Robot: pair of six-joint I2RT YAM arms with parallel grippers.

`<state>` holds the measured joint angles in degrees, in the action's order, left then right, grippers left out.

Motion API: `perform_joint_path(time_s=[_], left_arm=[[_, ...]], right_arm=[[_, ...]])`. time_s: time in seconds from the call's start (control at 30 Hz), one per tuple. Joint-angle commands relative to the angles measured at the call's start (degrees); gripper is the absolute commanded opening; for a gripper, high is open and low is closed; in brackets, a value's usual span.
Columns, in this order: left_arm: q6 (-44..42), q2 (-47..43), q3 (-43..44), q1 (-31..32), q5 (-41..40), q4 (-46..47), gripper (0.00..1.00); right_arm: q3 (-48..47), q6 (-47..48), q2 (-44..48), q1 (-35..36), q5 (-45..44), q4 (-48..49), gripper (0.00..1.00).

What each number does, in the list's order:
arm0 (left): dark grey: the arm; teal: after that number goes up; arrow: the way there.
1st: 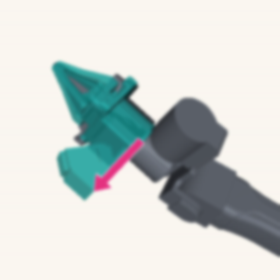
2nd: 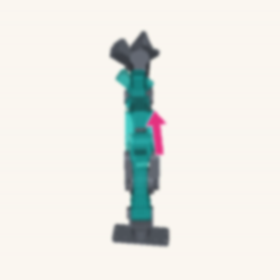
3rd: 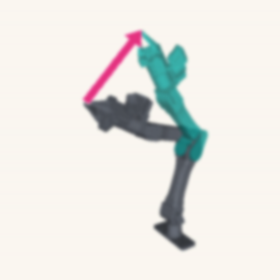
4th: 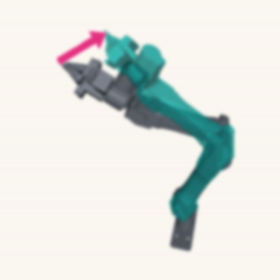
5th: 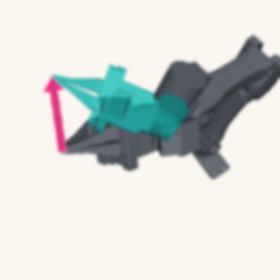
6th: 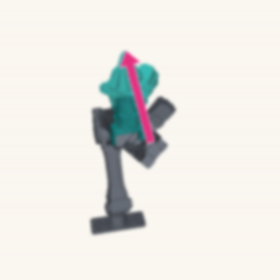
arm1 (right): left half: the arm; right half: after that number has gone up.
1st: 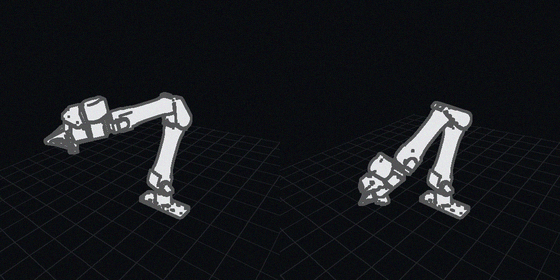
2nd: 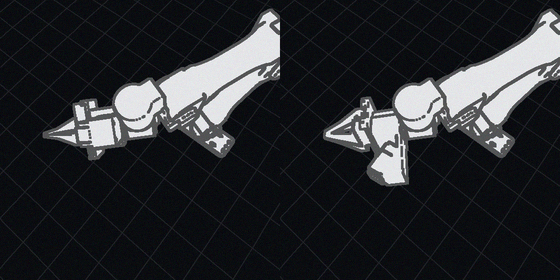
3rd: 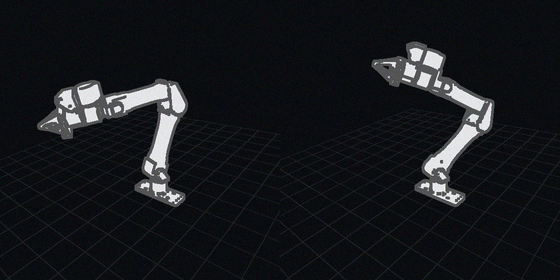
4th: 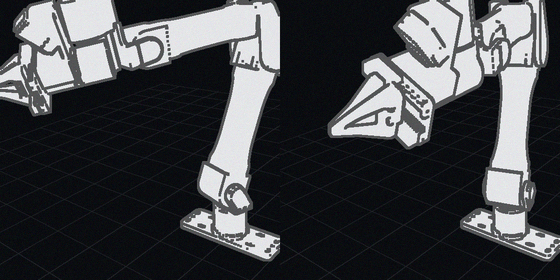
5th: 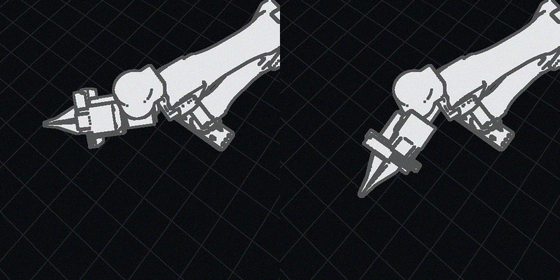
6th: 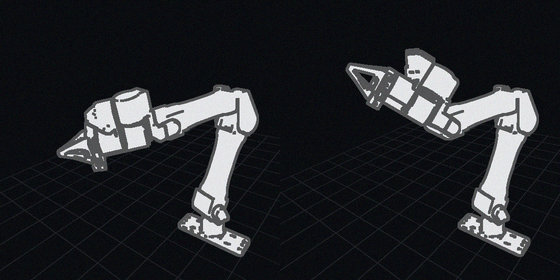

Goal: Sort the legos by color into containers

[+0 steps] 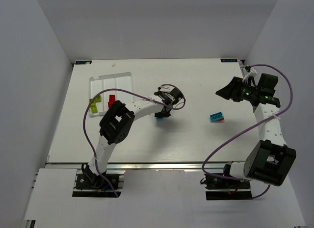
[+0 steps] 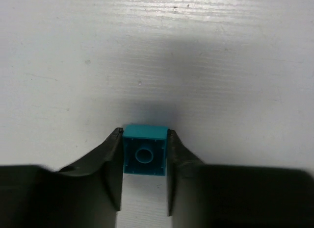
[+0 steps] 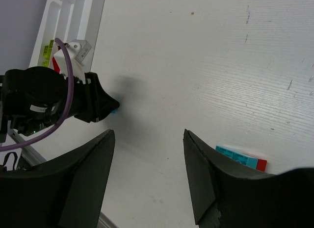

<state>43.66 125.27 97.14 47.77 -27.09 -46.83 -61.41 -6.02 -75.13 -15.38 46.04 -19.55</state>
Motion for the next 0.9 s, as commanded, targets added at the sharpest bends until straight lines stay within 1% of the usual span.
perform_joint_path(time_s=[0.0, 0.07, 0.1, 0.13, 0.2, 0.3, 0.33, 0.37, 0.4, 0.43, 0.47, 0.5, 0.53, 0.6, 0.63, 0.67, 0.73, 0.77, 0.8, 0.83, 0.87], left_arm=[[0.3, -2.0, 1.1, 0.3, -1.8, -1.7, 0.22], [0.0, -2.3, 1.9, 0.3, -1.8, -2.6, 0.08], [-0.1, -2.6, 2.0, 0.3, -2.0, -2.7, 0.03], [-0.8, -3.4, 2.0, -0.2, -2.2, -2.7, 0.0], [-1.6, -5.1, 1.5, -0.9, -3.0, -2.7, 0.0], [-5.1, -11.1, -1.4, -3.5, -6.0, 0.7, 0.0], [-8.3, -12.6, -2.2, -4.2, -6.5, 2.3, 0.0], [-9.6, -15.6, -2.9, -6.1, -6.6, 3.3, 0.0], [-10.7, -16.5, -3.4, -7.2, -6.6, 4.9, 0.0], [-12.6, -17.3, -3.5, -8.5, -6.9, 5.3, 0.0], [-13.7, -18.1, -3.4, -11.1, -6.9, 6.0, 0.0], [-14.6, -18.0, -2.8, -12.4, -6.7, 6.0, 0.0], [-16.0, -17.5, -2.1, -13.7, -6.6, 5.5, 0.0], [-16.8, -15.2, -0.7, -17.2, -6.4, 3.6, 0.0], [-17.3, -14.4, 0.6, -18.1, -6.3, 3.0, 0.0], [-17.6, -13.6, 0.9, -19.0, -5.9, 2.4, 0.0], [-18.3, -11.9, 1.5, -21.0, -5.5, 2.5, 0.1], [-18.3, -11.5, 1.6, -21.5, -5.2, 2.6, 0.14], [-18.4, -10.9, 1.7, -22.0, -4.7, 2.8, 0.31], [-18.4, -10.7, 2.1, -22.9, -4.4, 3.0, 0.35], [-18.4, -10.5, 2.3, -22.9, -3.5, 3.2, 0.42]], right_arm=[[0.8, -0.1, 1.2, -0.9, 3.4, 0.8, 0.62], [0.9, -0.2, 1.2, -1.1, 4.0, 0.7, 0.61], [1.1, -0.1, 1.3, -1.3, 4.0, 0.7, 0.6], [1.1, -0.1, 1.4, -1.2, 4.4, 0.7, 0.59], [1.7, 0.6, 1.5, -1.2, 5.2, 0.7, 0.58], [2.2, 2.1, 0.9, -1.1, 7.4, 0.6, 0.42], [1.8, 2.5, 0.2, -1.1, 8.3, 0.2, 0.34], [1.4, 3.2, -0.3, -0.9, 8.1, -0.5, 0.19], [0.9, 5.0, -0.7, -0.7, 8.0, -1.5, 0.13], [0.3, 5.6, -1.3, -0.6, 7.5, -2.4, 0.1], [0.2, 5.8, -1.6, -0.4, 7.0, -2.7, 0.09], [0.1, 8.0, -1.7, -0.3, 6.3, -2.8, 0.09], [0.0, 8.7, -1.9, 0.1, 4.9, -2.9, 0.12], [-0.6, 10.3, -2.0, 0.7, 3.2, -4.1, 0.31], [-0.6, 12.2, -2.1, 1.0, 1.6, -4.3, 0.41], [-0.1, 13.0, -2.0, 1.3, 0.6, -4.5, 0.59], [0.3, 15.4, -1.9, 1.8, -1.8, -4.8, 0.73], [0.4, 16.2, -2.1, 1.8, -2.6, -5.2, 0.79], [0.4, 16.9, -2.4, 2.0, -3.6, -5.6, 0.8], [0.4, 17.5, -2.5, 2.0, -3.8, -5.7, 0.8], [0.1, 18.3, -2.6, 1.9, -3.8, -6.4, 0.81]])
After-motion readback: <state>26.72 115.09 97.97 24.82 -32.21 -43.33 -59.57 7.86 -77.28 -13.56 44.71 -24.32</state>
